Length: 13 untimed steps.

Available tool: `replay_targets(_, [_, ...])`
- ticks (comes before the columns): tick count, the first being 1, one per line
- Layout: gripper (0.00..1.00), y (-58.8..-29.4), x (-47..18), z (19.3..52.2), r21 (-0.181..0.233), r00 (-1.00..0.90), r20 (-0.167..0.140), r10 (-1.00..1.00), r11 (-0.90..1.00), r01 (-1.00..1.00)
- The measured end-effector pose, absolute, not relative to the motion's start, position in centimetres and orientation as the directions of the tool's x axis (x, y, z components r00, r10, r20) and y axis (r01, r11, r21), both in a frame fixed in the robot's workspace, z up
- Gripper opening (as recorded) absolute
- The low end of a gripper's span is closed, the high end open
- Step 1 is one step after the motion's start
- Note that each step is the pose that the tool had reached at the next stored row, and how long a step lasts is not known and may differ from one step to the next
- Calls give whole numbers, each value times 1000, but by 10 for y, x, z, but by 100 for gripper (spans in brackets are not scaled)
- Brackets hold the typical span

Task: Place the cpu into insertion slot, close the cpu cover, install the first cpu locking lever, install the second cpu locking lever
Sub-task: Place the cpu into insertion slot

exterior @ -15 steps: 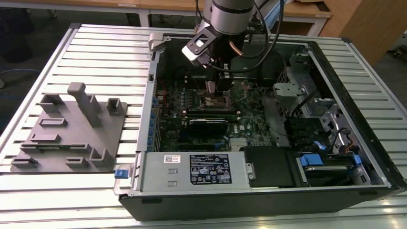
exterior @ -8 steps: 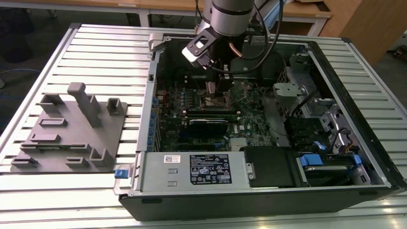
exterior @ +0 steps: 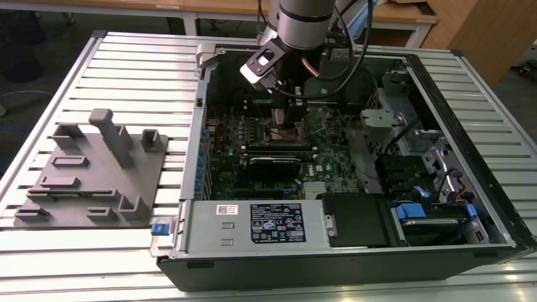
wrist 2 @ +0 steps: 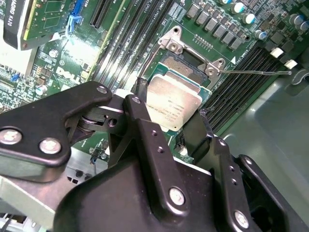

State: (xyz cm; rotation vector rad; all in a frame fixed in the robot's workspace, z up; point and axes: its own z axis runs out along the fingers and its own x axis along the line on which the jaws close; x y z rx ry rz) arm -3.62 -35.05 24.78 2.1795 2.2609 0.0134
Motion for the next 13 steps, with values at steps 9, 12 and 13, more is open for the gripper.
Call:
replay_targets(9, [54, -350, -36, 241, 9, -37, 5, 999, 37, 999])
replay_targets(12, [54, -350, -37, 239, 10, -37, 5, 999, 37, 999])
replay_targets(13, [54, -350, -37, 238, 12, -37, 5, 999, 36, 999])
